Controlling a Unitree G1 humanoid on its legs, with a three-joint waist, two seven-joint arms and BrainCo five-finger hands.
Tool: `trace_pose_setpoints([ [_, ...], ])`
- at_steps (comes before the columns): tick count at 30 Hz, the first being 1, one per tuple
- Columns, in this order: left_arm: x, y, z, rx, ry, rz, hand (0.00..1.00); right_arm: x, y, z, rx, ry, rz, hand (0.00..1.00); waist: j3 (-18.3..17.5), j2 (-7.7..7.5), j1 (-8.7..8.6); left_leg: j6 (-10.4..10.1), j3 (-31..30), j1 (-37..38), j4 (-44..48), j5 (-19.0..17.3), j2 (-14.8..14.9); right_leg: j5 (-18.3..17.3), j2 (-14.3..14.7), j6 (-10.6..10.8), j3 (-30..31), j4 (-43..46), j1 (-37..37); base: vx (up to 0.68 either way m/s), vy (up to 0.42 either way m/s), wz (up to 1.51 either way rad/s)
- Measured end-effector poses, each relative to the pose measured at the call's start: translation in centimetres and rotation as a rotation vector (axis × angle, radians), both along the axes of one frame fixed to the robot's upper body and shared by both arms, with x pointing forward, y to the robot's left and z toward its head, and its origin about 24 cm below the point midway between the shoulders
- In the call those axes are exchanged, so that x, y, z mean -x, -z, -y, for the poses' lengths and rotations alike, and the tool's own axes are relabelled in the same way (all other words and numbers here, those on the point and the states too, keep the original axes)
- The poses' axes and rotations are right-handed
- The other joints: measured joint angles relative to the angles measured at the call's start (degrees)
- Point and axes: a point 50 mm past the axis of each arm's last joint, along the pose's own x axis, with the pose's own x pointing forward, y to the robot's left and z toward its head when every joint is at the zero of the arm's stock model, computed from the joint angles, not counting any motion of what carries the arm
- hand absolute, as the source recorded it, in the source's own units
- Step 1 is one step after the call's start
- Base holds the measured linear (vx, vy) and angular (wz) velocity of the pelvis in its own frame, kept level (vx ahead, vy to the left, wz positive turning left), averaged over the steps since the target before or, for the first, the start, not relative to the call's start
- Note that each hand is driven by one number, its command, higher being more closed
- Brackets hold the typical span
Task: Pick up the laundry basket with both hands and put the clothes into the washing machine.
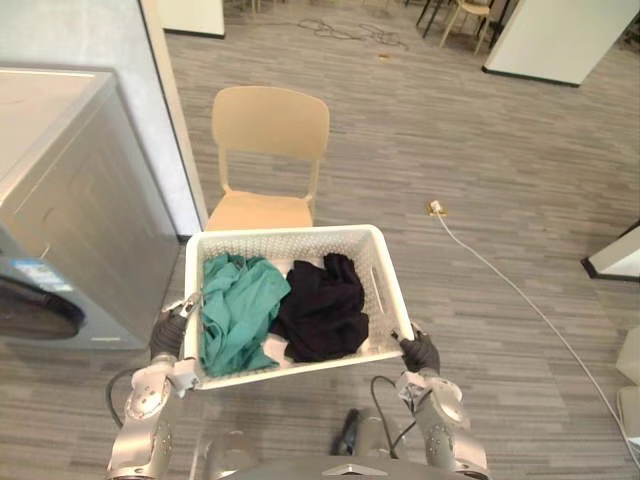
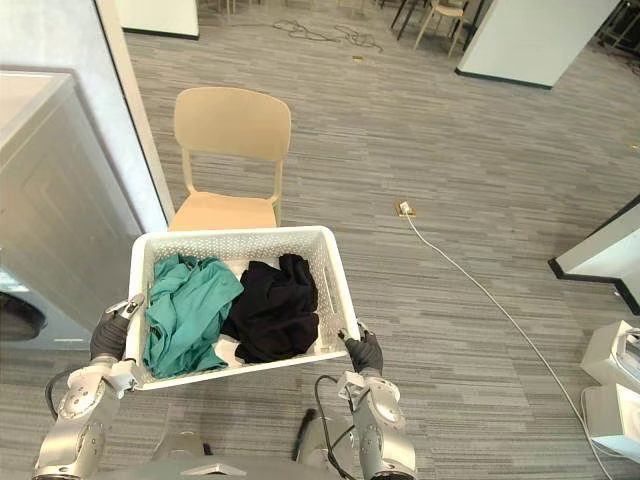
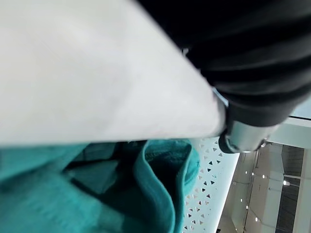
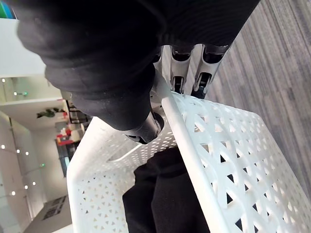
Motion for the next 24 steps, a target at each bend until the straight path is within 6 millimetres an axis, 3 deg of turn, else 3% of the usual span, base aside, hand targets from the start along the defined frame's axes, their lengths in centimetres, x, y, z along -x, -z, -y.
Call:
trace_pose_setpoints([
  [1, 0.0, 0.0, 0.0, 0.001, 0.0, -0.001, 1.0, 0.0, -0.1, 0.1, 0.004, -0.003, 0.002, 1.0, -0.3, -0.7, -0.28, -0.7, 0.2, 1.1, -0.3, -0.5, -0.9, 3.3, 1.2, -0.4, -0.4, -7.4, 0.0, 0.38, -0.037, 0.21],
  [2, -0.1, 0.3, 0.0, 0.002, 0.0, -0.01, 1.0, 0.0, -0.1, 0.2, 0.019, -0.014, -0.002, 1.0, -0.7, -1.51, -1.13, -1.8, -0.8, 2.7, 0.1, -2.1, -1.8, 9.3, 2.3, -1.9, 2.4, -10.0, 0.4, 0.56, -0.09, 0.45],
  [3, 0.0, 0.5, 0.4, 0.014, 0.007, -0.02, 1.0, 0.1, -0.1, 0.6, 0.046, -0.02, -0.008, 1.0, -0.5, -0.24, -1.48, -2.9, -2.0, 4.5, 0.6, -3.8, -1.3, 13.9, 3.3, -3.8, 4.5, -8.6, 1.8, 0.46, -0.105, 0.45],
  [5, 0.2, 0.9, 1.1, 0.048, -0.003, -0.028, 1.0, -0.1, -0.3, 1.1, 0.079, -0.031, -0.005, 1.0, -1.2, 2.84, -0.29, -3.4, -2.6, 3.7, 7.5, -4.4, 2.6, 10.6, 5.9, -4.3, 4.8, -5.4, 2.0, 0.49, -0.11, -0.05],
  [7, 0.4, 1.1, 1.1, 0.06, -0.017, -0.033, 1.0, -0.7, -0.9, 1.1, 0.099, -0.049, 0.021, 1.0, -0.5, 6.45, 0.11, -1.9, -4.7, -1.9, 24.7, -0.1, 9.6, 7.8, 9.9, -5.8, 2.8, -5.3, 6.0, 0.5, -0.121, -0.17],
  [9, 0.9, 1.3, 0.8, 0.06, -0.031, -0.046, 1.0, -0.7, -1.2, 0.9, 0.11, -0.057, 0.03, 1.0, -0.4, 7.1, 0.5, 1.2, -5.5, -6.1, 35.3, 11.2, 13.5, 5.7, 11.6, -6.2, 3.0, -5.7, 9.6, 0.36, -0.073, -0.12],
  [10, 1.2, 1.5, 0.7, 0.061, -0.042, -0.054, 1.0, -0.8, -1.3, 0.7, 0.108, -0.063, 0.036, 1.0, -0.4, 7.12, 0.95, 2.6, -5.8, -8.6, 41.5, 19.3, 15.6, 4.8, 12.2, -6.3, 3.2, -7.7, 12.8, 0.4, -0.068, -0.08],
  [12, 0.8, 1.3, 1.0, 0.065, -0.029, -0.042, 1.0, -1.3, -1.7, 1.2, 0.131, -0.058, 0.048, 1.0, -0.4, 7.01, 1.26, 0.8, -5.6, -14.1, 47.5, 13.7, 16.7, 5.2, 12.2, -5.5, 3.3, -10.7, 15.8, 0.42, -0.051, 0.01],
  [13, 0.6, 1.2, 1.0, 0.065, -0.028, -0.034, 1.0, -1.8, -2.1, 1.2, 0.14, -0.062, 0.065, 1.0, -0.5, 6.92, 1.42, -0.1, -4.0, -16.9, 43.9, 9.7, 16.5, 5.8, 12.1, -5.3, 3.4, -12.8, 17.2, 0.35, -0.005, -0.02],
  [15, 0.6, 1.1, 0.7, 0.065, -0.039, -0.032, 1.0, -2.3, -2.4, 1.0, 0.144, -0.074, 0.079, 1.0, -0.3, 6.84, 1.66, -1.6, -3.5, -17.5, 34.0, 6.8, 16.0, 5.9, 11.9, -5.2, 4.2, -14.0, 18.1, 0.29, 0.042, -0.15],
  [16, 0.7, 1.1, 0.5, 0.062, -0.05, -0.031, 1.0, -2.6, -2.6, 0.7, 0.152, -0.093, 0.083, 1.0, -0.3, 6.84, 1.85, -2.5, -4.7, -17.0, 23.5, 5.8, 15.4, 5.9, 11.6, -5.2, 4.8, -14.1, 18.5, 0.28, 0.137, -0.32],
  [17, 0.8, 1.1, 0.2, 0.06, -0.06, -0.031, 1.0, -2.8, -2.6, 0.4, 0.163, -0.11, 0.084, 1.0, -0.2, 6.41, 1.97, -3.4, -7.3, -15.4, 12.6, 6.1, 13.9, 5.7, 10.7, -4.9, 6.0, -13.5, 18.5, 0.3, 0.218, -0.39],
  [18, 0.8, 1.1, 0.1, 0.059, -0.065, -0.032, 1.0, -2.8, -2.6, 0.3, 0.171, -0.117, 0.083, 1.0, -0.1, 6.22, 2.15, -4.3, -8.9, -14.0, 7.4, 6.9, 12.9, 5.4, 10.0, -4.4, 6.3, -12.9, 18.4, 0.21, 0.226, -0.48],
  [19, 1.0, 1.2, 0.0, 0.059, -0.072, -0.038, 1.0, -2.9, -2.6, 0.2, 0.183, -0.129, 0.081, 1.0, 0.0, 6.12, 2.37, -5.2, -10.6, -12.1, 1.1, 9.4, 11.6, 4.3, 9.0, -2.2, 7.6, -11.9, 18.2, 0.17, 0.269, -0.57],
  [20, 1.5, 1.6, 0.0, 0.067, -0.083, -0.054, 1.0, -2.9, -2.5, 0.2, 0.194, -0.142, 0.076, 1.0, -0.6, 7.5, 2.26, -5.7, -11.7, -10.7, -2.9, 14.2, 11.7, 3.0, 8.7, 0.7, 8.8, -10.9, 18.0, 0.16, 0.347, -0.54],
  [21, 1.6, 1.8, 0.0, 0.07, -0.085, -0.065, 1.0, -2.8, -1.9, 0.1, 0.186, -0.145, 0.05, 1.0, -0.5, 6.62, 1.67, -8.4, -11.1, -10.3, -2.5, 15.0, 10.6, 2.0, 7.0, 2.5, 9.8, -9.5, 17.5, 0.16, 0.355, -0.33],
  [24, 1.7, 1.7, -1.3, 0.023, -0.092, -0.073, 1.0, -2.0, -0.9, -1.3, 0.15, -0.155, 0.009, 1.0, -0.6, 2.16, 0.54, -5.6, -9.5, -11.2, -2.0, 13.4, 5.2, 1.7, 1.1, 3.9, 9.8, -7.6, 15.8, 0.12, 0.317, 0.07],
])
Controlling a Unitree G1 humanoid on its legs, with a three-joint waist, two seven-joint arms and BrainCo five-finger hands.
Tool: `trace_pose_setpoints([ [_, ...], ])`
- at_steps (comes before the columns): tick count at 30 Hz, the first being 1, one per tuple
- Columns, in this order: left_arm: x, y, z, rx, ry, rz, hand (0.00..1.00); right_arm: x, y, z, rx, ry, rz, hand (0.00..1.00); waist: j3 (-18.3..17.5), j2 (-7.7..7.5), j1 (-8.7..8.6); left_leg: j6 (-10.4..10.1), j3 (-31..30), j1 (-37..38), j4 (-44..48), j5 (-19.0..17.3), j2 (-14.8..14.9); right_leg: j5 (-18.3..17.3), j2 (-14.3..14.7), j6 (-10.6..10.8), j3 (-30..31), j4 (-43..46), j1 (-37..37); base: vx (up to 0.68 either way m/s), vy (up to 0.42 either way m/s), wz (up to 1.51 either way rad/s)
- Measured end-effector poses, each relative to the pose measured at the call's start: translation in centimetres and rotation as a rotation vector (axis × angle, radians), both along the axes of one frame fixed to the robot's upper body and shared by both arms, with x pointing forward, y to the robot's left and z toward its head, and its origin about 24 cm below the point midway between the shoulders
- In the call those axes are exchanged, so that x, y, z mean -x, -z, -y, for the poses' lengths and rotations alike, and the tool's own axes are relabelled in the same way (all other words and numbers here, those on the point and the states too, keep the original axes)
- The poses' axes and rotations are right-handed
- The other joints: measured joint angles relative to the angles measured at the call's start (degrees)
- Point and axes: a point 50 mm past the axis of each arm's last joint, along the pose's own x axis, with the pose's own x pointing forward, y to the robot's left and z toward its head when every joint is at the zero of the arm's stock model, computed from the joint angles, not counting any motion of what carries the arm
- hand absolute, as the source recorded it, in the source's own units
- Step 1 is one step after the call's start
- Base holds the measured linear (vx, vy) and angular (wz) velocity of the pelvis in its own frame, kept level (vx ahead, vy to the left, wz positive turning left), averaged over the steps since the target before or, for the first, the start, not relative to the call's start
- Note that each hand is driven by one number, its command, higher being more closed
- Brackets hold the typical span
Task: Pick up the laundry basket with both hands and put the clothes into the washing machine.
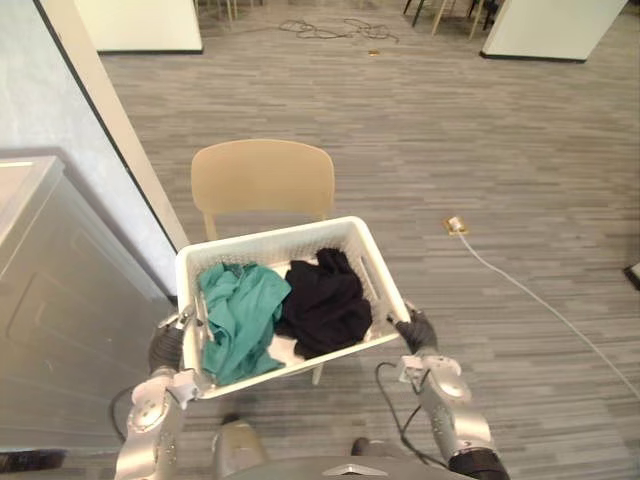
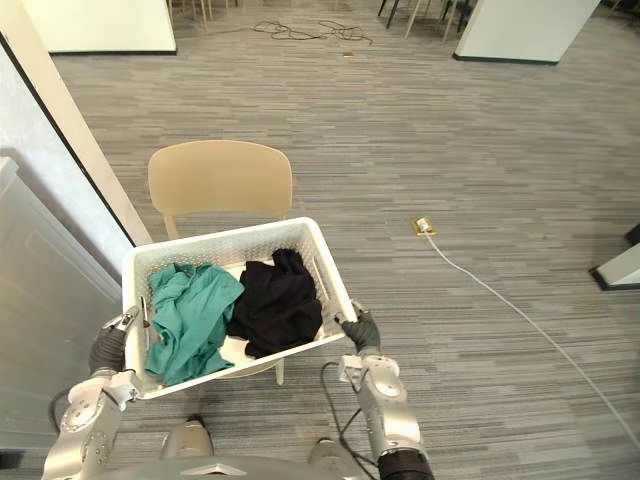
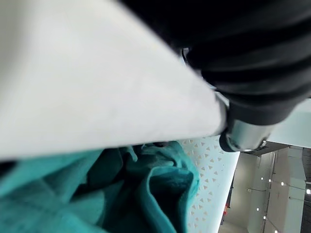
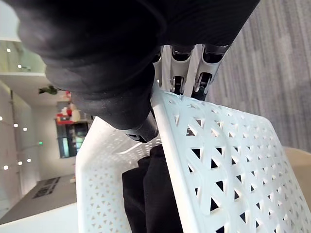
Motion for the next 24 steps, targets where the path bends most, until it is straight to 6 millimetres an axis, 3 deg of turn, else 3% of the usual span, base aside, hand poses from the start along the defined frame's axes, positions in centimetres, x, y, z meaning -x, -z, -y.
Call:
trace_pose_setpoints([
  [1, 0.0, -0.1, -0.3, -0.016, 0.006, -0.004, 1.0, 0.1, 0.1, -0.3, 0.004, -0.008, -0.006, 1.0, 0.0, -0.79, -0.18, 1.2, 0.3, -1.3, 1.8, -0.8, -1.2, 0.5, -1.5, 0.9, -1.0, 0.1, -0.5, 0.08, 0.246, 0.13],
  [5, -0.1, -0.3, -0.8, -0.043, 0.012, -0.004, 1.0, 0.0, 0.2, -0.6, 0.003, -0.019, -0.011, 1.0, 0.1, -1.18, 0.68, 2.9, 1.3, -4.2, 3.8, -2.6, -3.7, 1.6, -4.4, 2.2, -1.1, -0.6, -2.3, -0.01, 0.169, 0.02],
  [9, -1.7, -0.5, -1.4, -0.086, 0.032, -0.005, 1.0, -1.3, 0.5, -1.0, 0.032, -0.06, -0.035, 1.0, 3.0, 0.23, 1.12, 3.7, 1.7, -7.7, 5.5, -2.6, -3.5, 2.6, -4.5, 2.7, -0.9, -0.4, -5.4, -0.09, 0.053, -0.03],
  [12, -4.9, -1.2, -2.6, -0.145, 0.051, -0.007, 1.0, -3.9, -0.1, -1.7, 0.064, -0.107, -0.037, 1.0, 7.1, 0.23, 1.79, 3.8, 1.0, -11.4, 6.5, -1.4, -2.5, 3.8, -3.4, 2.3, -1.0, -0.1, -8.6, -0.16, -0.02, -0.04],
  [13, -7.1, -2.4, -3.1, -0.177, 0.064, 0.016, 1.0, -5.7, -1.1, -1.9, 0.081, -0.116, -0.01, 1.0, 9.6, 0.04, 2.08, 3.9, 0.4, -13.7, 7.5, -0.8, -1.7, 4.5, -2.6, 2.0, -1.1, 0.3, -10.4, -0.19, -0.03, -0.04],
  [17, -11.4, -5.5, -3.8, -0.218, 0.064, 0.077, 1.0, -9.1, -4.3, -2.6, 0.111, -0.101, 0.088, 1.0, 14.7, -0.86, 2.3, 4.1, -0.7, -16.8, 8.2, 0.5, -1.0, 6.1, -1.9, 1.6, -1.7, 0.1, -12.4, -0.14, -0.012, 0.03],
  [24, -15.9, -9.9, -4.0, -0.241, 0.014, 0.157, 1.0, -12.3, -7.3, -3.7, 0.131, -0.063, 0.157, 1.0, 15.6, -1.41, 2.8, 3.9, -0.8, -20.5, 8.4, 1.4, 0.7, 7.1, -0.6, 0.3, -2.1, -0.2, -16.2, -0.06, -0.025, -0.07],
])
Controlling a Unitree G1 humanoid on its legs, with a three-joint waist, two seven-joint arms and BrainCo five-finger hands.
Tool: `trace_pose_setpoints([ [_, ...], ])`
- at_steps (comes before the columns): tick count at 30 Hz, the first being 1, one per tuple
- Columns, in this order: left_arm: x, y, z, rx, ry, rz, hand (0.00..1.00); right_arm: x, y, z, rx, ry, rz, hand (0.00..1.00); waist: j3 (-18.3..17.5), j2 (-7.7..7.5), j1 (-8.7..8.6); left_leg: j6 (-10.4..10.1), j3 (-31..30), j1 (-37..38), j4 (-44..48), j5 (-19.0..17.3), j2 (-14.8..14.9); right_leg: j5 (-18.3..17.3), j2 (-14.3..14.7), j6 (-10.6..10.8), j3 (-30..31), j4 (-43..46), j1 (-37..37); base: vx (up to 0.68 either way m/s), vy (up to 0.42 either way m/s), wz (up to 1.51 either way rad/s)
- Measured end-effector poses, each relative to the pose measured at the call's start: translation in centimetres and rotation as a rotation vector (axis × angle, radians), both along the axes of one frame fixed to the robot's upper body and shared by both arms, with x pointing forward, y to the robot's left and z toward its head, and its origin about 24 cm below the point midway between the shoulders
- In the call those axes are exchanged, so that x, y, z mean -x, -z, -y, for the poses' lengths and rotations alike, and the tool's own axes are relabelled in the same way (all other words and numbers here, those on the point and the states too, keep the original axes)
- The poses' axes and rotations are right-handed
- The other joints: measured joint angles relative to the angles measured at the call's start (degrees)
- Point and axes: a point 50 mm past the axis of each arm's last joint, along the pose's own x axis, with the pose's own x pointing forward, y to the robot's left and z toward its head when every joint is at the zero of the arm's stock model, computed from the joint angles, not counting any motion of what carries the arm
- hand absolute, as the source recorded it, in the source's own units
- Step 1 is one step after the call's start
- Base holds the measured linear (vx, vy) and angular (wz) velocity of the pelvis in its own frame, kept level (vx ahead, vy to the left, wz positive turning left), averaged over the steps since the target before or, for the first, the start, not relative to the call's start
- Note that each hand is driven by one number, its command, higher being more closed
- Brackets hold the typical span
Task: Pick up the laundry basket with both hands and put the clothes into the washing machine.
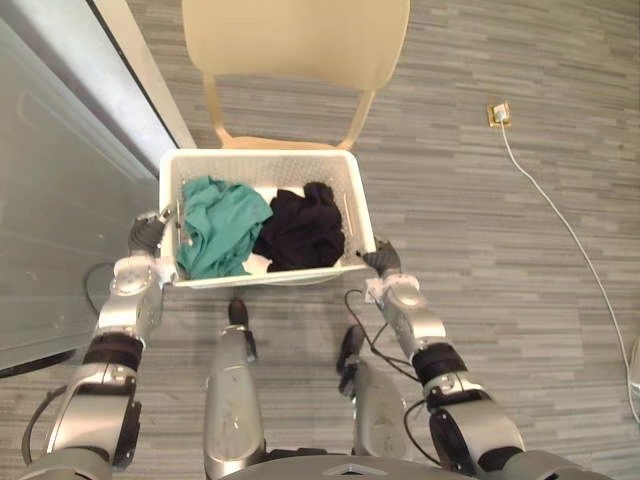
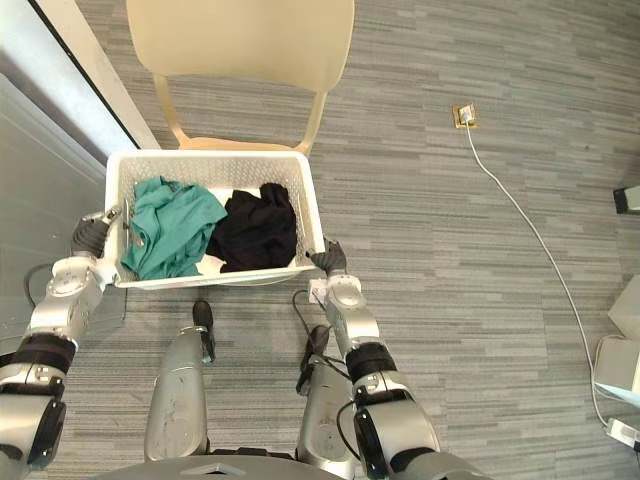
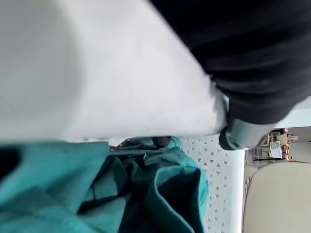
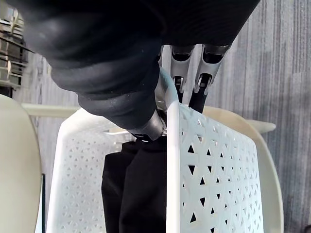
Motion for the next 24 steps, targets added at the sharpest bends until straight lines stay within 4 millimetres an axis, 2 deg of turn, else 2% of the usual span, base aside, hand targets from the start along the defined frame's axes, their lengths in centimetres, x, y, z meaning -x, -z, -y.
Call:
trace_pose_setpoints([
  [6, -1.8, -2.4, -0.1, -0.013, -0.039, 0.05, 1.0, -1.2, -2.3, -0.5, 0.007, 0.008, 0.084, 1.0, 2.3, -1.38, -0.01, -0.9, 0.6, -0.1, -2.7, 2.1, 1.0, 0.7, 0.8, 0.1, 0.0, -0.5, -1.8, 0.02, -0.074, -0.07],
  [9, -2.0, -2.8, -0.3, -0.028, -0.047, 0.047, 1.0, -1.6, -2.8, -0.7, 0.015, 0.002, 0.095, 1.0, 2.4, -1.37, -0.3, -1.2, 0.8, -0.2, -3.0, 2.4, 1.8, 1.0, 1.5, 0.0, 0.0, -0.7, -2.2, 0.05, -0.083, -0.11],
  [10, -2.2, -3.0, 0.0, -0.033, -0.038, 0.053, 1.0, -1.9, -2.8, -0.5, 0.024, 0.005, 0.094, 0.0, 2.4, -1.37, -0.39, -1.3, 0.8, -0.1, -3.2, 2.5, 2.0, 1.0, 1.7, 0.0, 0.0, -0.7, -2.3, 0.04, -0.077, -0.09],
  [11, -2.4, -3.3, 0.3, -0.041, -0.024, 0.058, 0.0, -1.9, -2.9, -0.4, 0.03, 0.005, 0.095, 0.0, 2.4, -1.37, -0.28, -1.4, 1.1, -0.2, -3.3, 2.5, 2.2, 1.0, 1.8, 0.0, 0.2, -0.6, -2.6, 0.05, -0.076, -0.11],
  [19, -3.2, -3.8, 1.4, -0.036, -0.002, 0.07, 0.0, -2.1, -1.9, 0.0, 0.056, -0.009, 0.043, 0.0, 2.4, -1.36, -0.59, -1.7, 2.3, 0.2, -4.2, 2.7, 2.7, 1.0, 2.1, 0.0, 1.3, -0.4, -3.8, 0.03, -0.039, -0.09],
  [24, -3.1, -3.9, 1.1, -0.058, -0.004, 0.073, 0.0, -2.1, -2.1, 0.4, 0.108, -0.057, 0.045, 0.0, 2.4, -1.32, -0.56, -1.8, 2.8, 0.7, -4.5, 2.8, 2.9, 0.9, 2.2, -0.1, 1.5, -0.4, -3.7, 0.02, -0.025, -0.03],
])
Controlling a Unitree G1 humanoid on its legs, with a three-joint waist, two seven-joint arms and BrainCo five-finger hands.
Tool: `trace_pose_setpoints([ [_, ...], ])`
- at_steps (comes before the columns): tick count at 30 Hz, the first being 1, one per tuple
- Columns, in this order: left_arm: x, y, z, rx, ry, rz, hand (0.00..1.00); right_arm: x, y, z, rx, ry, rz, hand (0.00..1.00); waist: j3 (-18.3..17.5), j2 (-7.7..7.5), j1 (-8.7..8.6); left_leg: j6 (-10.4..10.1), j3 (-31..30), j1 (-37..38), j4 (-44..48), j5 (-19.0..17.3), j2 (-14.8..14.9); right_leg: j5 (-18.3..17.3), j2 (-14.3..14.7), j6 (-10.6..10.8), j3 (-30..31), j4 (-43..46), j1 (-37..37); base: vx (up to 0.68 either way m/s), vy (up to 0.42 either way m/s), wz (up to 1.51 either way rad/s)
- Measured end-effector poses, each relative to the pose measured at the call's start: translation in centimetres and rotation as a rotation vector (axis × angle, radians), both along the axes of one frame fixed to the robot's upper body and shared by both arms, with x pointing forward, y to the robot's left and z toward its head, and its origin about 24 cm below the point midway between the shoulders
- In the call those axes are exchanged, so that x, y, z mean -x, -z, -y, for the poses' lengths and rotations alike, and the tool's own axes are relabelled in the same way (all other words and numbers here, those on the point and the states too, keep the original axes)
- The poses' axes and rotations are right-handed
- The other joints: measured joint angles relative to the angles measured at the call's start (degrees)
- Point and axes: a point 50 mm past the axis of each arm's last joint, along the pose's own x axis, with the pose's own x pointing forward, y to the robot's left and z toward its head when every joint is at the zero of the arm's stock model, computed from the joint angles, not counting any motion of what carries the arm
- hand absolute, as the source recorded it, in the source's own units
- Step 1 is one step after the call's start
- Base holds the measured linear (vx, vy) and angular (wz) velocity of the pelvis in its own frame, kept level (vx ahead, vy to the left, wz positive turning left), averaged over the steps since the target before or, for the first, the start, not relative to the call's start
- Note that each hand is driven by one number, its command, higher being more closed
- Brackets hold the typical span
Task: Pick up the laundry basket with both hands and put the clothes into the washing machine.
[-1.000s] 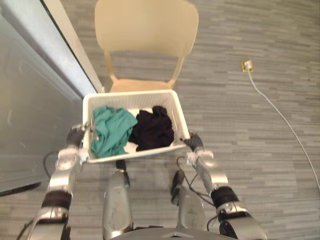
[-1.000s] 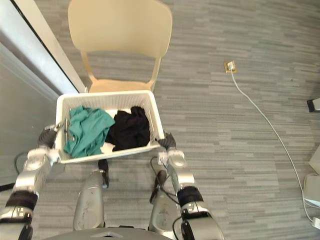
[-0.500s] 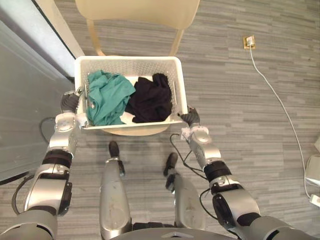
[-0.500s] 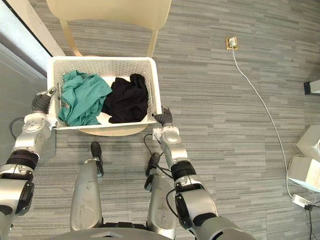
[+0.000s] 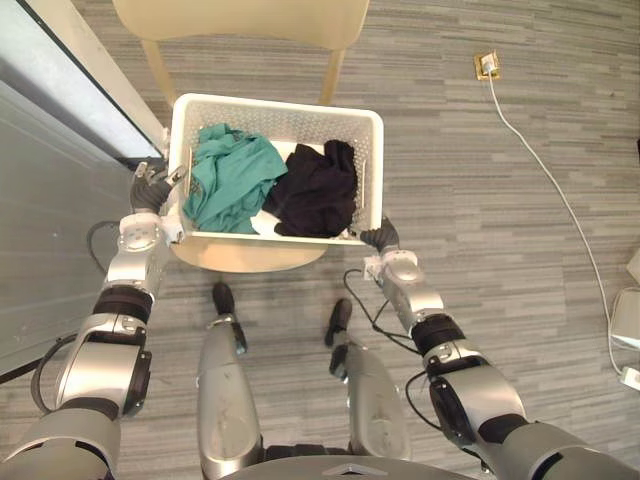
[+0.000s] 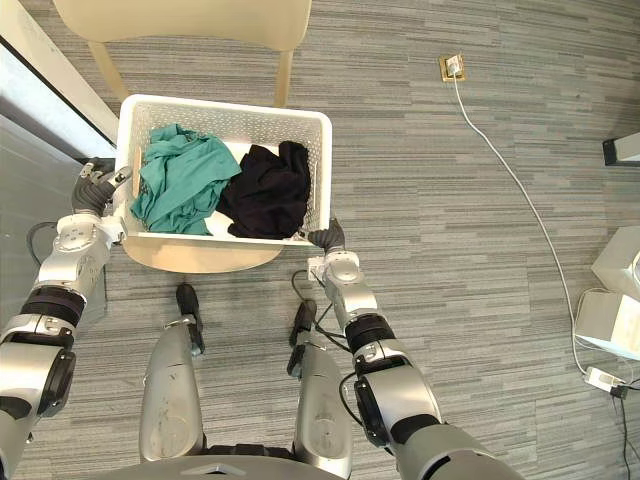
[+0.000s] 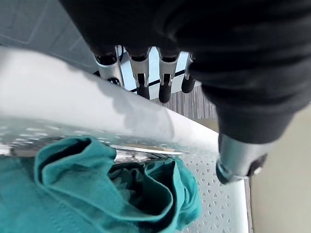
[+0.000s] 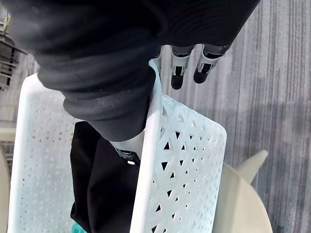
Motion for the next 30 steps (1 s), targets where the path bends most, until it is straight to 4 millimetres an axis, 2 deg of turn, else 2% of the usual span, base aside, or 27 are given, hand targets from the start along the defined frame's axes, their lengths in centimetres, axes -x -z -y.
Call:
trace_pose_setpoints([
  [4, 0.8, 0.4, -1.1, -0.019, -0.004, -0.004, 0.0, 0.5, -0.9, 0.2, 0.001, -0.036, 0.051, 0.0, 0.0, -0.01, -0.02, -0.1, 0.0, 1.2, -0.3, 0.0, 0.0, -0.2, 0.0, -0.1, -0.1, 0.2, 0.9, 0.04, -0.025, 0.0],
  [8, 2.1, 1.2, -2.7, 0.0, -0.045, -0.003, 0.0, 1.2, -2.0, 1.0, 0.014, -0.045, 0.118, 0.0, 0.1, -0.01, 0.08, -0.4, -0.1, 3.4, -0.6, -0.2, 0.0, -2.0, -0.2, -0.4, -0.4, 2.0, 2.3, 0.03, -0.03, 0.05],
  [13, 3.9, 3.1, -4.6, 0.031, -0.115, -0.045, 0.0, 1.8, -1.9, 1.1, 0.011, -0.062, 0.129, 0.0, 0.2, 0.01, 0.01, -0.6, -1.3, 4.1, -0.6, -0.2, 0.0, -2.7, -0.2, -0.4, -1.5, 2.6, 3.7, 0.02, -0.028, 0.09],
  [16, 5.0, 4.1, -5.3, 0.041, -0.138, -0.065, 0.0, 1.9, -2.1, 1.1, 0.014, -0.072, 0.14, 0.0, 0.2, 0.01, 0.43, -0.8, -1.5, 5.3, -0.7, -0.3, 0.0, -3.0, -0.2, -0.4, -1.8, 2.7, 4.9, 0.01, -0.007, 0.06],
  [22, 6.4, 4.5, -5.6, 0.046, -0.132, -0.045, 0.0, 2.1, -3.2, 0.9, 0.026, -0.099, 0.196, 0.0, 0.1, 0.03, 1.06, -1.1, -2.2, 6.8, -1.6, -0.2, -0.3, -3.8, -0.3, -0.6, -2.6, 3.2, 6.6, -0.01, -0.011, 0.08],
  [25, 7.2, 5.1, -5.6, 0.05, -0.126, -0.047, 0.0, 2.6, -2.3, 1.2, 0.025, -0.096, 0.166, 0.0, -0.1, 0.01, 1.07, -1.3, -2.9, 8.1, -2.8, 0.4, -1.0, -4.3, -0.5, -0.5, -3.6, 2.9, 8.2, 0.03, -0.023, 0.19],
  [28, 8.6, 7.3, -5.2, 0.077, -0.124, -0.107, 0.0, 3.6, -0.4, 1.6, 0.023, -0.114, 0.107, 0.0, -1.4, 0.12, 1.17, -1.4, -2.7, 10.2, -4.7, 0.8, -1.8, -4.5, -0.9, -0.2, -3.9, 2.2, 9.9, 0.05, -0.011, 0.09],
  [30, 9.9, 9.5, -4.3, 0.118, -0.114, -0.159, 0.0, 5.0, 1.8, 2.2, 0.018, -0.115, 0.031, 0.0, -4.5, 0.12, 1.07, -1.4, -2.5, 11.2, -6.6, 1.4, -2.6, -4.5, -1.2, -0.1, -4.5, 0.9, 10.8, 0.1, -0.011, 0.11],
])
